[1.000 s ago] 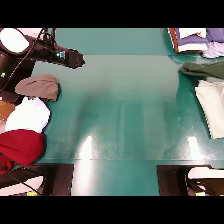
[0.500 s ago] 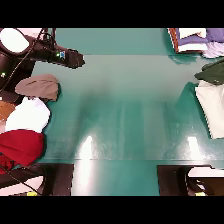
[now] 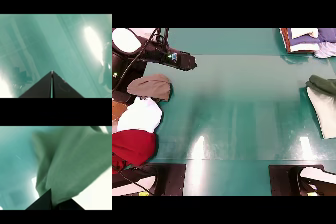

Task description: Fold the shirts.

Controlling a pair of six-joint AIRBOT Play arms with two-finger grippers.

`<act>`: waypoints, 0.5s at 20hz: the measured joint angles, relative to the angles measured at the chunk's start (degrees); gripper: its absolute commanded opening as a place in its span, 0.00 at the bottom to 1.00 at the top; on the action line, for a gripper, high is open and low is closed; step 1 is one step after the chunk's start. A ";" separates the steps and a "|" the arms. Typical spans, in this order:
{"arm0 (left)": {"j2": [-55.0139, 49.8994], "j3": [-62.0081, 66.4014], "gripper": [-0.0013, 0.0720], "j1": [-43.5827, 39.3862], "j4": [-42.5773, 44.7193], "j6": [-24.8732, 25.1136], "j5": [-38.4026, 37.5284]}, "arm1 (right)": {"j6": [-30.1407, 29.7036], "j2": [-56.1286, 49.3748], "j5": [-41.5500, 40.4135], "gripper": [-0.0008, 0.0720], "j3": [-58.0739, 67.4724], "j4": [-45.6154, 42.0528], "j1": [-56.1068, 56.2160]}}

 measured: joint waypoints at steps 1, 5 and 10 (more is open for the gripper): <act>0.00 0.00 0.05 0.00 0.00 0.04 -0.11 | 0.59 1.20 0.52 0.05 -2.29 -2.91 0.00; 0.00 0.02 0.05 0.00 0.00 0.28 -0.26 | 3.63 5.22 3.69 0.69 -11.54 -14.16 -0.02; 0.00 0.00 0.05 0.00 0.00 0.39 -0.48 | 6.84 7.19 7.69 0.73 -16.76 -21.88 0.00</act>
